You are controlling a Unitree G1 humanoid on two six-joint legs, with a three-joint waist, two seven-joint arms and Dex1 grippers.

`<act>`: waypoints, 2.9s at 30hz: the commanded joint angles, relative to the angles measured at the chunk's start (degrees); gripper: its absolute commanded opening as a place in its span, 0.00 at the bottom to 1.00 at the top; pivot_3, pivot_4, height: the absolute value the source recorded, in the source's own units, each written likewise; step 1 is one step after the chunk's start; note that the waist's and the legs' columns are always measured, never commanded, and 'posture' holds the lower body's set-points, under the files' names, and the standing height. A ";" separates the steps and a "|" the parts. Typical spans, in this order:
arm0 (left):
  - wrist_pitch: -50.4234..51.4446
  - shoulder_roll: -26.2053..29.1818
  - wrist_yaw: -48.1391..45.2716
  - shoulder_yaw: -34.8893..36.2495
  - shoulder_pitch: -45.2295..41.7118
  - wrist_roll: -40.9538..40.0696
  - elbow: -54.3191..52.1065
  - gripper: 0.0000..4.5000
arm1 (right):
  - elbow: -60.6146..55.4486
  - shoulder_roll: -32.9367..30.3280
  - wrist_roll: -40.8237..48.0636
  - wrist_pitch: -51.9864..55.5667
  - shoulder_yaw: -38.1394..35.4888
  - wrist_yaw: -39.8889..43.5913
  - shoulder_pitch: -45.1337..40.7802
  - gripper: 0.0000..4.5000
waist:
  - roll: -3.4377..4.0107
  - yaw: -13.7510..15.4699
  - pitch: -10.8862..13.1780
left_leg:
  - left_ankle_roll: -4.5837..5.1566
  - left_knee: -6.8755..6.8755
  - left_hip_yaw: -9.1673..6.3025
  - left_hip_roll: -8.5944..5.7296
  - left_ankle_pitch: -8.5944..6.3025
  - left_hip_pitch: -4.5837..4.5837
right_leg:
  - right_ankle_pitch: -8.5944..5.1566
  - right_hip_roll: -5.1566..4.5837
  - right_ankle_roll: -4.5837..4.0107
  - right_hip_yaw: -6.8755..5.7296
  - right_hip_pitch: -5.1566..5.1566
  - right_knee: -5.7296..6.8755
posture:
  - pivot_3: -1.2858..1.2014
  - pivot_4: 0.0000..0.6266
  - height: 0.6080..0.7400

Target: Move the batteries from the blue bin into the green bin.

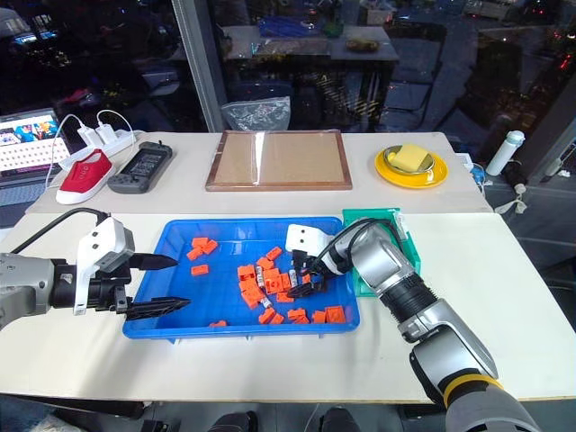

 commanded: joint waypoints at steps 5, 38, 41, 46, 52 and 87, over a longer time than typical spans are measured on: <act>-1.41 0.48 -0.34 1.27 -0.37 0.74 -0.89 1.00 | -4.00 -2.56 1.82 1.08 -2.77 0.11 -3.92 0.96 | 0.00 0.18 0.00 | 0.00 0.00 0.00 0.08 0.00 0.01 | 0.00 0.07 0.00 -0.01 0.01 -0.01 | 0.52 0.24 1.00; -1.22 -0.82 0.96 1.06 -2.33 0.83 -0.70 1.00 | 4.47 -1.57 -6.19 -7.10 5.40 -0.52 -1.67 0.96 | -0.01 0.11 0.00 | -0.01 0.00 0.05 0.27 -0.01 0.00 | 0.03 0.26 -0.06 0.01 -0.01 -0.07 | 0.52 0.24 1.00; -1.11 -1.28 1.44 1.06 -2.13 0.61 -1.12 1.00 | 7.30 -0.80 -7.17 -8.77 5.79 -1.63 -1.64 0.96 | -0.01 0.13 0.00 | -0.01 0.00 0.04 0.28 -0.01 0.03 | 0.04 0.27 -0.07 0.01 0.01 -0.06 | 0.52 0.24 1.00; -0.96 -1.46 1.91 1.15 -2.09 0.43 -1.35 1.00 | 9.47 0.06 -7.39 -9.95 5.38 -1.76 -2.35 0.96 | -0.01 0.11 0.00 | -0.01 0.00 0.04 0.31 -0.01 0.05 | 0.06 0.31 -0.10 0.02 0.02 -0.05 | 0.52 0.24 1.00; -0.87 -1.47 2.24 1.63 -1.36 0.35 -1.79 1.00 | 9.98 0.20 -7.12 -10.15 5.27 -1.07 -2.36 0.91 | -0.01 0.11 0.00 | -0.01 0.00 0.04 0.32 -0.01 0.05 | 0.06 0.32 -0.11 0.03 0.02 -0.05 | 0.52 0.24 1.00; -3.88 -3.45 -0.22 -6.67 -8.74 3.53 3.12 1.00 | 8.55 -24.72 -1.44 -7.30 -11.86 2.32 -6.17 0.57 | 0.00 -0.96 0.05 | 0.02 -0.02 0.10 0.46 -0.03 0.02 | 0.10 0.53 -0.24 0.20 -0.02 -0.16 | 0.52 0.24 1.00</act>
